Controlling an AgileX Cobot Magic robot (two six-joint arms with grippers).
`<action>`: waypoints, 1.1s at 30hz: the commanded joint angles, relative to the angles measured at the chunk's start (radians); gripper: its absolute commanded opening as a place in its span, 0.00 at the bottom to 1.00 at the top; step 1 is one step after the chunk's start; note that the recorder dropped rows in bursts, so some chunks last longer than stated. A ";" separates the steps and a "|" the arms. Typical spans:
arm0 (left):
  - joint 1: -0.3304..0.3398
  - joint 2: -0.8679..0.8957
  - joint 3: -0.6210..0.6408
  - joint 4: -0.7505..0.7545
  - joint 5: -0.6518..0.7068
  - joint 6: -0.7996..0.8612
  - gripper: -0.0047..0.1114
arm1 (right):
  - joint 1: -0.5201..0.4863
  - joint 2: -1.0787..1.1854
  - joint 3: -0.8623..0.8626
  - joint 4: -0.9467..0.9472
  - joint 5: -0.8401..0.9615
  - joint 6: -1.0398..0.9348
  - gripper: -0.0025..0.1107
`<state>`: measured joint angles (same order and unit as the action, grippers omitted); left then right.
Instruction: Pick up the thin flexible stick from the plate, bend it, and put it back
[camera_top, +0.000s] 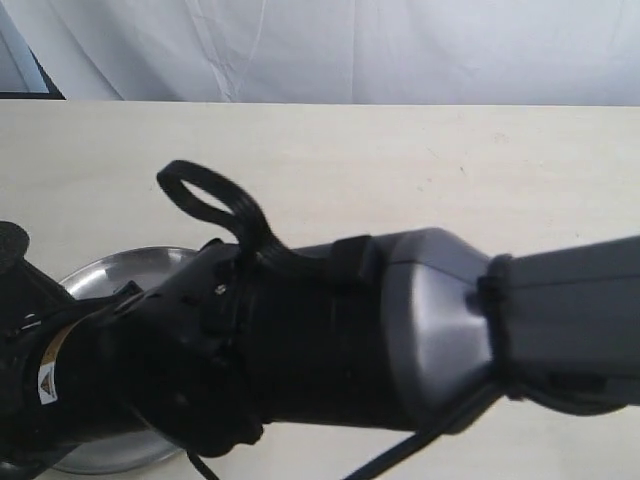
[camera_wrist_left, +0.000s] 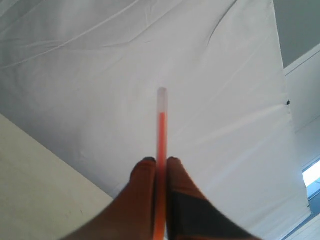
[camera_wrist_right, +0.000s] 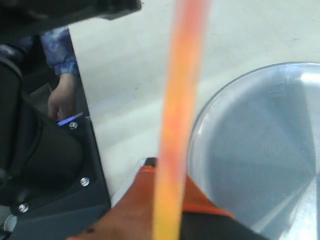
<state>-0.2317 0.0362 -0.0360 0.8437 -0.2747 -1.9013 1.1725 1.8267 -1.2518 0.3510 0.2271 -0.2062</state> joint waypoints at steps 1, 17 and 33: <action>0.001 0.000 -0.004 -0.030 -0.023 0.000 0.04 | 0.004 0.028 0.001 -0.011 -0.020 -0.009 0.02; 0.001 0.000 0.017 -0.064 -0.042 -0.005 0.40 | 0.004 -0.106 -0.001 0.020 -0.086 -0.007 0.02; 0.001 0.000 0.017 -0.003 -0.188 -0.002 0.04 | 0.004 -0.094 -0.001 0.108 0.006 -0.005 0.02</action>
<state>-0.2298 0.0362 -0.0225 0.8383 -0.4658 -1.9049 1.1764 1.7401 -1.2520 0.4548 0.1627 -0.2070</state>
